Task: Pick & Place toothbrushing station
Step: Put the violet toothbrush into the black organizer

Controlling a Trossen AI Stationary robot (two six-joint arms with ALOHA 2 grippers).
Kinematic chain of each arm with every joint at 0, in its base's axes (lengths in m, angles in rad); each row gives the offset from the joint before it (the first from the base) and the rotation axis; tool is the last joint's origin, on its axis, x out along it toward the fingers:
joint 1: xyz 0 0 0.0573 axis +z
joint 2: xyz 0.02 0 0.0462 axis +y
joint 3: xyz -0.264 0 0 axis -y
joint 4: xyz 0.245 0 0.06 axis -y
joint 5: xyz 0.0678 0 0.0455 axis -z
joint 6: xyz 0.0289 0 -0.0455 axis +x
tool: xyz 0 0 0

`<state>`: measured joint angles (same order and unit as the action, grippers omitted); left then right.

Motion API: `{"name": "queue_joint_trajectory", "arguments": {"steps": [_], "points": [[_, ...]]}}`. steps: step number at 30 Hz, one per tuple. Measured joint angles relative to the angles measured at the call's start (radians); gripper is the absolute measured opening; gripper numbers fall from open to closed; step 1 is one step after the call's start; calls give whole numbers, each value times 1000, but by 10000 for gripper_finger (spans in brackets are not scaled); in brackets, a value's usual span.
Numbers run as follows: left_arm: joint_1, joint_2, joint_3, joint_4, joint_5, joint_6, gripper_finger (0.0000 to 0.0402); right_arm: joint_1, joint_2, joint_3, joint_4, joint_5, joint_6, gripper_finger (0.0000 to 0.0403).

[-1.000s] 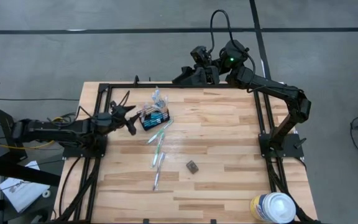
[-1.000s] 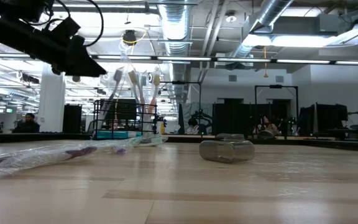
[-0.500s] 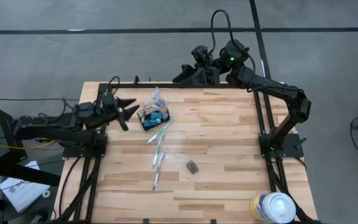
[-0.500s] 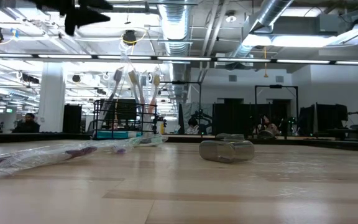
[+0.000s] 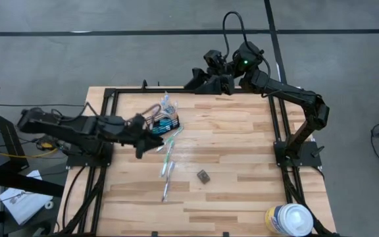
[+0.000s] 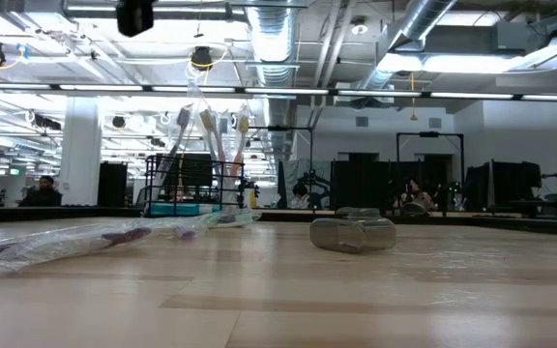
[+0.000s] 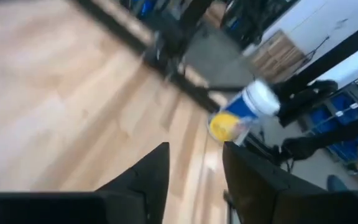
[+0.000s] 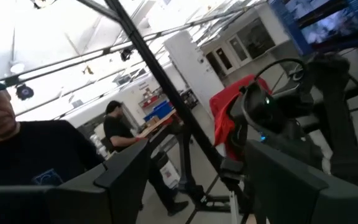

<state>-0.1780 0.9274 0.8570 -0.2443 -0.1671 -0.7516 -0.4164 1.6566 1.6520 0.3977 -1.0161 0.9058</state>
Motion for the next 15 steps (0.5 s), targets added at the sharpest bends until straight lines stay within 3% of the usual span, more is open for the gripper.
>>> {"name": "queue_joint_trajectory", "arguments": {"steps": [5,15], "points": [[-51,112,0,-86,1,-166,167,0,0,0,0,-94,0,256],[-122,350,0,-68,2,-546,159,2,0,0,0,-217,-21,256]]}}
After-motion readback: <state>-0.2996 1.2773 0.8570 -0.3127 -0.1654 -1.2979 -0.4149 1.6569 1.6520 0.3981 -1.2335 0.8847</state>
